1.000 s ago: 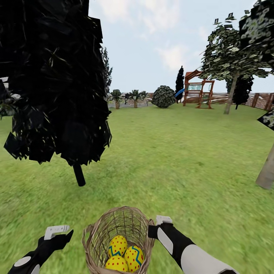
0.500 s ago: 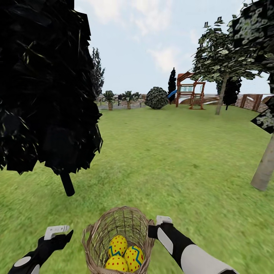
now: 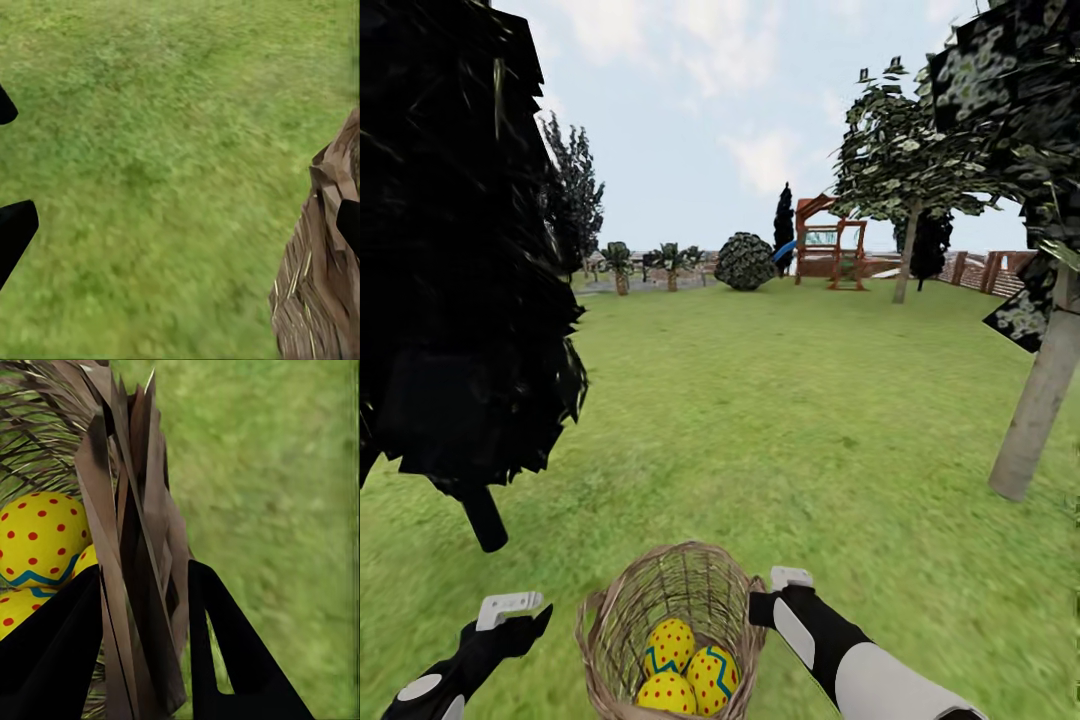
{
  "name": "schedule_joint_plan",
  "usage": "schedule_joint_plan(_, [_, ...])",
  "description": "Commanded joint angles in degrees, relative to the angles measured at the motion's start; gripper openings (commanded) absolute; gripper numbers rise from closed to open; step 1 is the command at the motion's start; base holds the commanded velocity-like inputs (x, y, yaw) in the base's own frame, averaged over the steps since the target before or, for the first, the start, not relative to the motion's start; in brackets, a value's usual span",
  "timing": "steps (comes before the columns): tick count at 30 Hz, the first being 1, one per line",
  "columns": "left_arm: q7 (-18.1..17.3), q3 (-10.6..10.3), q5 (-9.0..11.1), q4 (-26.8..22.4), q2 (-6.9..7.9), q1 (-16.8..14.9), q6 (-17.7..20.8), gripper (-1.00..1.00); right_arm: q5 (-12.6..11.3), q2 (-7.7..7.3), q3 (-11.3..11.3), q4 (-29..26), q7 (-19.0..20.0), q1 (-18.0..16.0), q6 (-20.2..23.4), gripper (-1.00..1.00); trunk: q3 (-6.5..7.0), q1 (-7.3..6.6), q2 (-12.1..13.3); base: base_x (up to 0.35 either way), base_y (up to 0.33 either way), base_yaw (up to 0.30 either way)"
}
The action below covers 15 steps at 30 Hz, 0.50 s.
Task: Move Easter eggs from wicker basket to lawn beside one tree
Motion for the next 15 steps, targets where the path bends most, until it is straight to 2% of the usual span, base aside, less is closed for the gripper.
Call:
schedule_joint_plan(1, [-0.2,0.1,0.5,-0.1,0.01,0.0,0.4,1.00,-0.6,0.00,0.2,-0.1,-0.4,-0.1,0.2,-1.00,-0.01,0.03,0.0,0.314,-0.145,-0.221])
schedule_joint_plan(9, [-0.2,0.1,0.5,-0.1,0.01,0.0,0.4,1.00,-0.6,0.00,0.2,-0.1,-0.4,0.0,0.2,-1.00,0.46,0.03,0.0,0.314,-0.145,-0.193])
schedule_joint_plan(15, [-0.2,0.1,0.5,0.0,0.01,0.0,0.4,1.00,-0.6,0.00,0.2,-0.1,-0.4,-0.1,0.2,-1.00,0.55,0.03,0.0,0.314,-0.145,-0.046])
